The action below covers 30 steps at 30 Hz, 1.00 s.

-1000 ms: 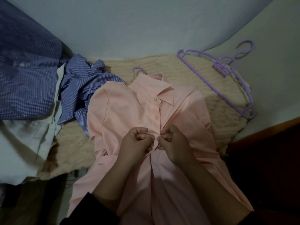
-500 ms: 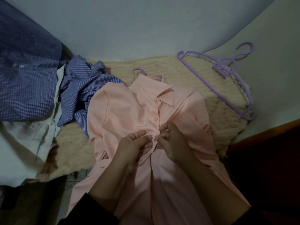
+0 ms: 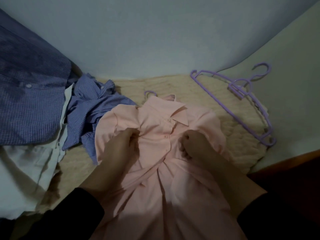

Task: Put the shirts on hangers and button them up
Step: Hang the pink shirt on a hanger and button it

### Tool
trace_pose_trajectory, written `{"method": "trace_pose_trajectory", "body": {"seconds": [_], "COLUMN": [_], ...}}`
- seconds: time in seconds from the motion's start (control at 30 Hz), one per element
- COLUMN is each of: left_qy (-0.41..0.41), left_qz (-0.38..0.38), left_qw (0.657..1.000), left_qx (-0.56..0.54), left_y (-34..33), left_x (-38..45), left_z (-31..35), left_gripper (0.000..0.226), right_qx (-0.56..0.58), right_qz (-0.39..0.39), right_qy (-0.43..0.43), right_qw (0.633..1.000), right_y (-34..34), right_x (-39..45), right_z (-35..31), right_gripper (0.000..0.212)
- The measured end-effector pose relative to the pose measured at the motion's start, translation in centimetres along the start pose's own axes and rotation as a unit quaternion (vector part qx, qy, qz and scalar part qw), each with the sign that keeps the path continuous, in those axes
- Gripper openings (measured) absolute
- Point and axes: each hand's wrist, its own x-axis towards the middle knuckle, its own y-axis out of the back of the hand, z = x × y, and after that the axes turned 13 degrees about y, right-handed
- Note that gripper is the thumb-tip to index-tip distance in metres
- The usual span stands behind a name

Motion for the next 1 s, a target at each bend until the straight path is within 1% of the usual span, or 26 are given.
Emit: {"method": "trace_pose_trajectory", "body": {"seconds": [0.07, 0.13, 0.2, 0.27, 0.3, 0.4, 0.47, 0.5, 0.57, 0.6, 0.7, 0.73, 0.83, 0.9, 0.97, 1.0], "left_qy": [0.02, -0.006, -0.04, -0.08, -0.087, -0.085, -0.072, -0.073, -0.082, -0.089, -0.103, -0.105, -0.169, -0.193, -0.179, -0.16], "left_qz": [0.017, 0.037, 0.047, 0.059, 0.062, 0.05, 0.035, 0.029, 0.013, 0.001, -0.041, -0.046, 0.001, 0.036, 0.063, 0.069], "left_qw": [0.999, 0.997, 0.994, 0.992, 0.991, 0.994, 0.996, 0.997, 0.996, 0.994, 0.992, 0.992, 0.983, 0.977, 0.976, 0.979], "left_qx": [-0.044, -0.068, -0.088, -0.084, -0.079, -0.049, -0.028, -0.012, 0.037, 0.057, 0.056, 0.05, 0.071, 0.089, 0.105, 0.11], "left_y": [-0.5, -0.4, -0.2, 0.2, 0.5, 1.0, 1.0, 0.9, 0.9, 0.9, 0.5, 0.5, 0.1, -0.5, -1.4, -1.7], "left_x": [1.3, 2.9, 4.8, 7.2, 8.6, 12.3, 13.5, 13.7, 12.9, 12.2, 9.3, 8.0, 4.4, 1.7, -1.1, -2.5], "left_z": [0.1, 1.0, 2.1, 3.4, 4.1, 5.6, 6.4, 6.6, 6.9, 6.8, 5.3, 4.8, 3.3, 2.1, 1.1, 0.9], "left_gripper": [0.019, 0.017, 0.016, 0.013, 0.012, 0.015, 0.02, 0.022, 0.028, 0.03, 0.028, 0.026, 0.022, 0.02, 0.021, 0.025], "right_qx": [0.118, 0.2, 0.232, 0.237, 0.233, 0.223, 0.208, 0.192, 0.174, 0.165, 0.098, 0.084, 0.063, 0.017, -0.022, -0.038], "right_qz": [0.037, 0.057, 0.06, 0.052, 0.06, 0.125, 0.146, 0.146, 0.138, 0.136, 0.137, 0.138, 0.12, 0.124, 0.142, 0.149], "right_qy": [-0.001, 0.012, 0.053, 0.086, 0.089, 0.099, 0.1, 0.098, 0.112, 0.124, 0.145, 0.141, 0.074, 0.047, 0.032, 0.024], "right_qw": [0.992, 0.978, 0.969, 0.966, 0.967, 0.962, 0.962, 0.966, 0.969, 0.969, 0.975, 0.977, 0.988, 0.991, 0.989, 0.988], "right_y": [1.0, 2.4, 3.3, 3.9, 4.1, 4.9, 5.1, 5.1, 4.9, 4.7, 4.0, 3.8, 3.2, 2.6, 2.0, 1.8], "right_x": [1.5, 3.2, 5.1, 7.1, 7.8, 9.9, 10.4, 10.1, 9.2, 8.8, 6.3, 5.3, 1.5, -0.8, -2.9, -3.9], "right_z": [-0.8, -1.9, -2.7, -3.2, -3.5, -4.1, -4.2, -4.2, -3.5, -2.8, -1.3, -0.9, -0.8, -0.7, -0.7, -0.7], "right_gripper": [0.017, 0.018, 0.024, 0.039, 0.041, 0.017, 0.008, 0.009, 0.023, 0.025, 0.026, 0.032, 0.055, 0.061, 0.064, 0.064]}}
